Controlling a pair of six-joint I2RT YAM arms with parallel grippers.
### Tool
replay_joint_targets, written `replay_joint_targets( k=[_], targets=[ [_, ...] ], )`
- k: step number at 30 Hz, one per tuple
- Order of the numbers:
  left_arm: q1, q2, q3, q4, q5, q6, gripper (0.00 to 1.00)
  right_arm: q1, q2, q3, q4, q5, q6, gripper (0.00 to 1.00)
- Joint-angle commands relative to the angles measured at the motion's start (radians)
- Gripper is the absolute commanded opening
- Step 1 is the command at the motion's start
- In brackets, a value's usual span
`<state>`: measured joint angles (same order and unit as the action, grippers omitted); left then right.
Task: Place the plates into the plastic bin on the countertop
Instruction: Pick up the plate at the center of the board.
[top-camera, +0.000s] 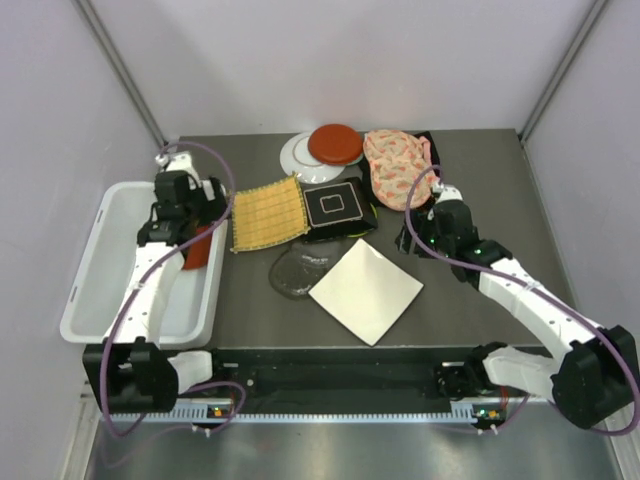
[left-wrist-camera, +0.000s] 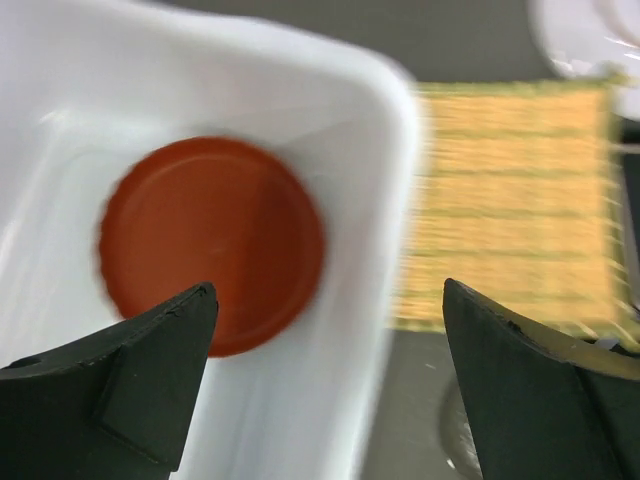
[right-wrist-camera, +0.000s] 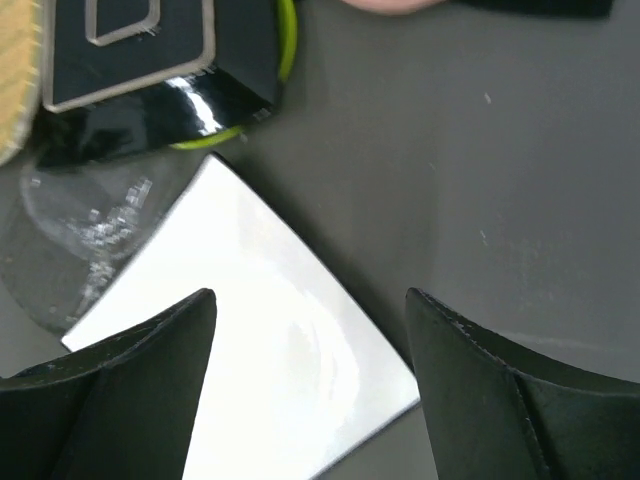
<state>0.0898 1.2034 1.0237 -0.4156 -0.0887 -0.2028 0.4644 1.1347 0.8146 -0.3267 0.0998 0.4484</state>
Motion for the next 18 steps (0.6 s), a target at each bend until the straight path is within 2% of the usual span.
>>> replay_joint_targets(
  k=[1,6,8,12,18],
  targets=[
    [-0.144,-0.038,-0.014,0.044,0.084,0.040,0.99,-0.122,-0.105,-0.104,-0.026,-0.095,0.076,0.76],
    [-0.167,-0.042,-0.027,0.086,0.326,-0.009,0.99,-0.257,-0.197,-0.236,0.006,-0.248,0.107,0.77],
    [-0.167,-0.044,-0.027,0.092,0.363,-0.026,0.99,-0.286,-0.194,-0.277,0.014,-0.265,0.118,0.77],
    [-0.167,-0.054,-0.027,0.095,0.405,-0.037,0.99,-0.345,-0.176,-0.377,0.118,-0.414,0.174,0.76],
    [-0.167,-0.085,-0.036,0.106,0.431,-0.043,0.99,-0.348,-0.144,-0.439,0.175,-0.449,0.207,0.75]
  ],
)
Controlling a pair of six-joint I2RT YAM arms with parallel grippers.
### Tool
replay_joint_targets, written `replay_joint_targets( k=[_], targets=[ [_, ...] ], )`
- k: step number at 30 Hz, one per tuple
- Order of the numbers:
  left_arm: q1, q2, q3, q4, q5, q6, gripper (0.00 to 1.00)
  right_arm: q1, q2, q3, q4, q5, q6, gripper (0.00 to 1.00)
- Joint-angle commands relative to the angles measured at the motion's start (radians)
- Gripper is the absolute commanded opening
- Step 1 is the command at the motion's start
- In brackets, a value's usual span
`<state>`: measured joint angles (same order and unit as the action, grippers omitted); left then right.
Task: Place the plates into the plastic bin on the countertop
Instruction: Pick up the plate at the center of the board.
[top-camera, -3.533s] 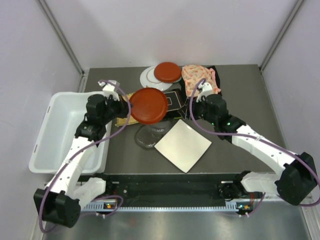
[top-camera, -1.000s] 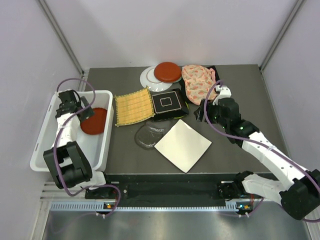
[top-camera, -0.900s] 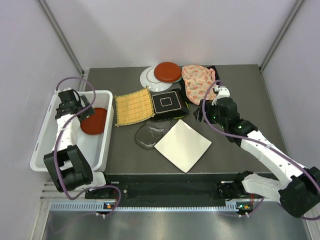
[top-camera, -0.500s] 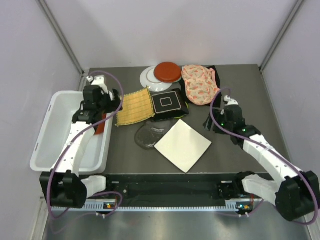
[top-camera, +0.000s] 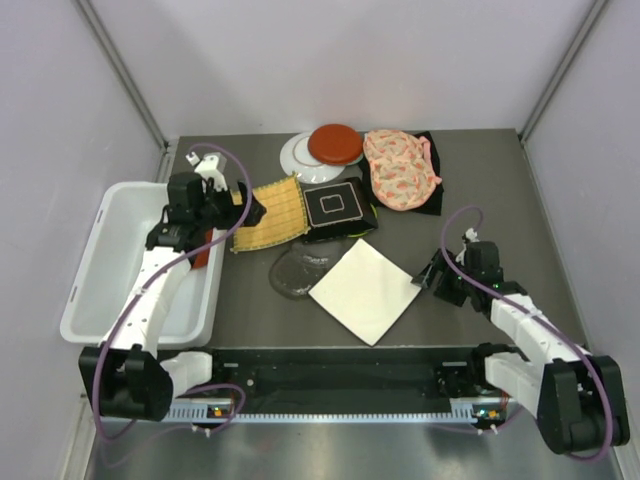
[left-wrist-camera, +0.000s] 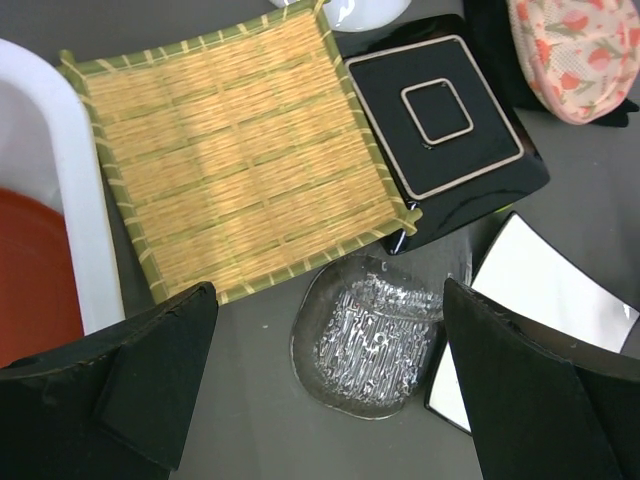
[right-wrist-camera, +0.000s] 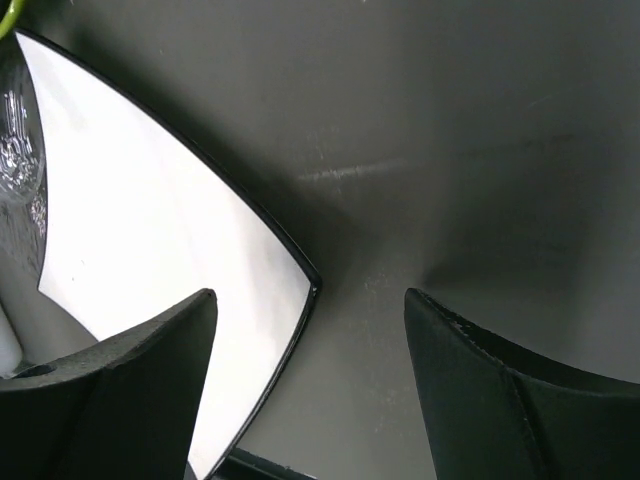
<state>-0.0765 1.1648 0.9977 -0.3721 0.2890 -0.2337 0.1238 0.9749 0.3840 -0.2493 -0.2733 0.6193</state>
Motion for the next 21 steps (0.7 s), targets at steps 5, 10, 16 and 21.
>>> replay_joint_targets(
  k=[5,10,16,21],
  targets=[
    [0.000,-0.051,-0.010,0.068,0.085,-0.021,0.99,-0.009,0.068,-0.057,0.208,-0.144,0.072,0.74],
    [0.000,-0.056,-0.007,0.067,0.082,-0.015,0.99,-0.009,0.116,-0.096,0.291,-0.167,0.100,0.73],
    [0.000,-0.065,-0.014,0.078,0.108,-0.021,0.99,-0.009,0.165,-0.117,0.347,-0.185,0.111,0.68],
    [-0.002,-0.059,-0.014,0.079,0.122,-0.027,0.99,-0.006,0.214,-0.137,0.412,-0.214,0.123,0.61]
  ],
)
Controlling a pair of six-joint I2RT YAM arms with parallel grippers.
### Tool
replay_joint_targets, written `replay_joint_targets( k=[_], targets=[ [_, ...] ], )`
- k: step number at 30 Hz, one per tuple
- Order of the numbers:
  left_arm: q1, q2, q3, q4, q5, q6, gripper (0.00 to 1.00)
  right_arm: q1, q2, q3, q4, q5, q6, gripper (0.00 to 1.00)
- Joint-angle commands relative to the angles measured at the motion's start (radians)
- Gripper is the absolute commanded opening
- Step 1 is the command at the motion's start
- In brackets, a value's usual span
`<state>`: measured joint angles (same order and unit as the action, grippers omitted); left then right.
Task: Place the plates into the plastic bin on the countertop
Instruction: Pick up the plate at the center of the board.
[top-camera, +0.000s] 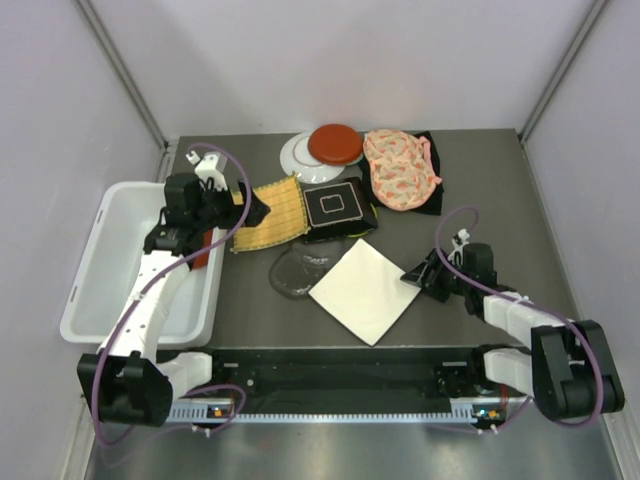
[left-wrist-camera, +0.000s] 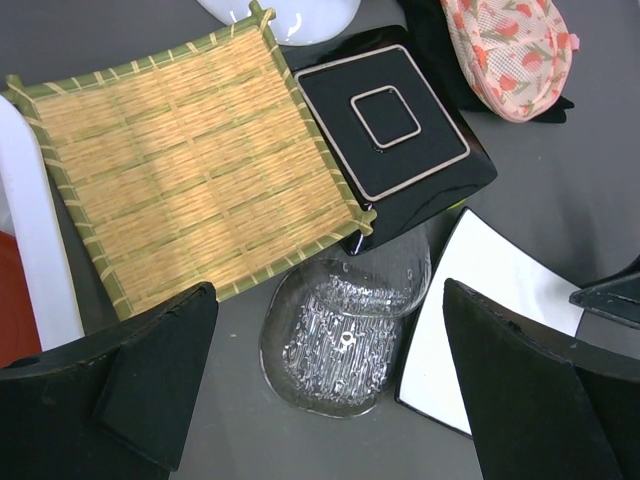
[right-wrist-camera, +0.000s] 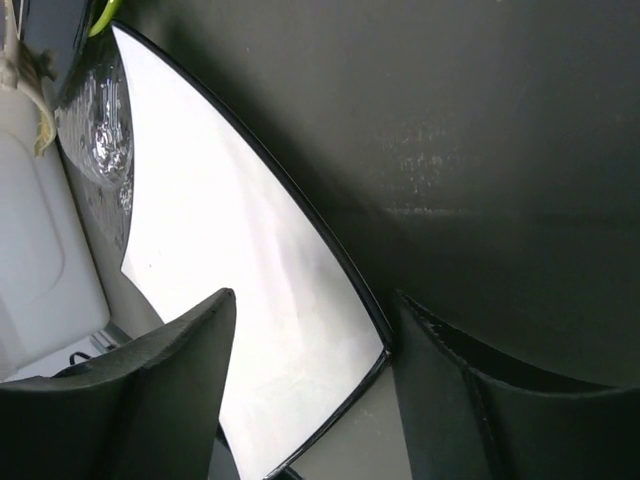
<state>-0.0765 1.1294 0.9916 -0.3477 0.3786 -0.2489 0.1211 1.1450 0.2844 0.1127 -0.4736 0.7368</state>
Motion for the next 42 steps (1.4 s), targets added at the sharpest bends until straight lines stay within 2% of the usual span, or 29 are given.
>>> replay_joint_targets(
  k=[1,6,10,12,13,16,17,19,24,27,30,34,42],
  targets=[
    [-0.002,-0.020,-0.008,0.059,0.040,-0.012,0.99,-0.005,0.053,-0.040,0.061,-0.019,0.010,0.60],
    [-0.003,-0.019,-0.013,0.065,0.059,-0.020,0.99,0.006,0.096,-0.048,0.116,-0.030,0.015,0.50],
    [-0.008,-0.013,-0.013,0.069,0.063,-0.020,0.99,0.015,0.136,-0.044,0.145,-0.033,0.010,0.32],
    [-0.011,-0.011,-0.013,0.070,0.065,-0.018,0.99,0.015,0.144,-0.041,0.156,-0.030,0.006,0.26],
    [-0.011,-0.011,-0.014,0.070,0.065,-0.018,0.99,0.017,0.145,-0.036,0.154,-0.028,0.001,0.17],
    [-0.012,-0.010,-0.014,0.070,0.065,-0.016,0.99,0.017,0.128,-0.016,0.128,-0.020,-0.010,0.02],
    [-0.014,-0.010,-0.014,0.072,0.065,-0.016,0.99,0.015,0.116,-0.005,0.084,-0.011,-0.016,0.00],
    [-0.016,-0.010,-0.014,0.070,0.069,-0.018,0.99,0.015,0.084,0.024,0.030,0.001,-0.037,0.00],
    [-0.020,-0.011,-0.018,0.073,0.068,-0.016,0.99,0.015,-0.158,0.082,-0.212,0.125,-0.062,0.00],
    [-0.023,-0.006,-0.018,0.075,0.068,-0.015,0.99,0.015,-0.298,0.122,-0.286,0.194,-0.071,0.00],
    [-0.026,0.001,-0.019,0.079,0.078,-0.015,0.99,0.017,-0.361,0.179,-0.314,0.191,-0.091,0.00],
    [-0.031,-0.003,-0.022,0.088,0.091,-0.013,0.99,0.015,-0.375,0.294,-0.389,0.165,-0.128,0.00],
    [-0.034,-0.017,-0.031,0.115,0.143,-0.021,0.99,0.015,-0.390,0.420,-0.377,0.101,-0.126,0.00]
  ],
)
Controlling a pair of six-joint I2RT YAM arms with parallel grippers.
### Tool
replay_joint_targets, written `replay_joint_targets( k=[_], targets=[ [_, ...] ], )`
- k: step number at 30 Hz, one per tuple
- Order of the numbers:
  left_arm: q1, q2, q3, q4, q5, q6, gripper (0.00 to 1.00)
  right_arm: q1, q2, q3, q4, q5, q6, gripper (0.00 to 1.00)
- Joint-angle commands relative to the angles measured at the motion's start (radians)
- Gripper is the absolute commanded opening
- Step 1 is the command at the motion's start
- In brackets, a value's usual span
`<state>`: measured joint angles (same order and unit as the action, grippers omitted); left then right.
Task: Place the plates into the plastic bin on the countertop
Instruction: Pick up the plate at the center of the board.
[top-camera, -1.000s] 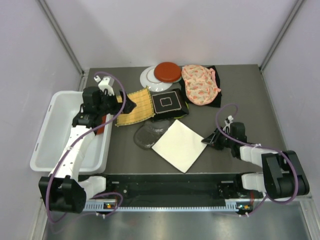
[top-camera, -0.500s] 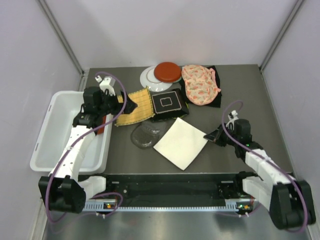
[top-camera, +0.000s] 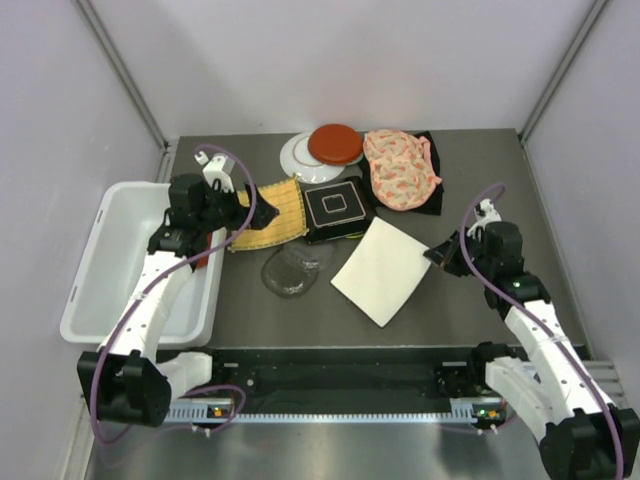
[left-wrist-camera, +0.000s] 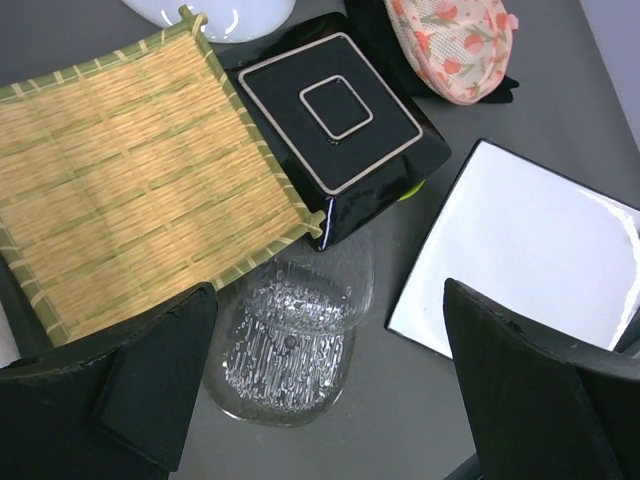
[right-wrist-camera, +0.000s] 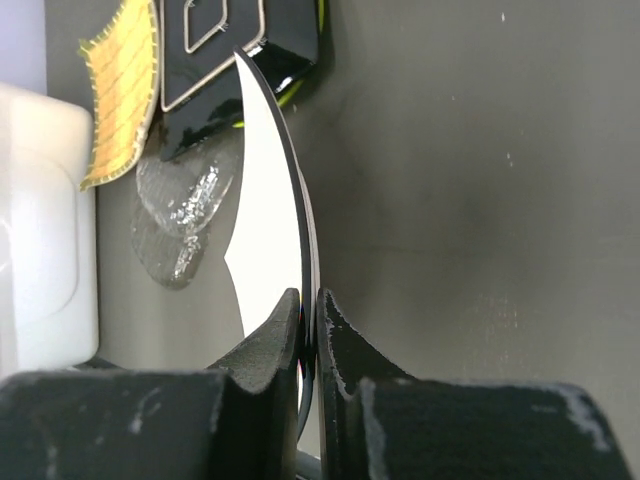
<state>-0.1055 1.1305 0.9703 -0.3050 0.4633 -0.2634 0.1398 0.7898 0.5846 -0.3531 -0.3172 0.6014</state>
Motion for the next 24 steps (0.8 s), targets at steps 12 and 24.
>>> replay_joint_targets(
  k=[12,24],
  targets=[
    [-0.045,0.029,-0.045,0.207,0.285,-0.072,0.99,-0.003,0.006,0.213,0.247,-0.209,0.092,0.00],
    [-0.143,0.132,-0.111,0.408,0.417,-0.237,0.99,0.004,0.048,0.261,0.454,-0.341,0.224,0.00]
  ],
)
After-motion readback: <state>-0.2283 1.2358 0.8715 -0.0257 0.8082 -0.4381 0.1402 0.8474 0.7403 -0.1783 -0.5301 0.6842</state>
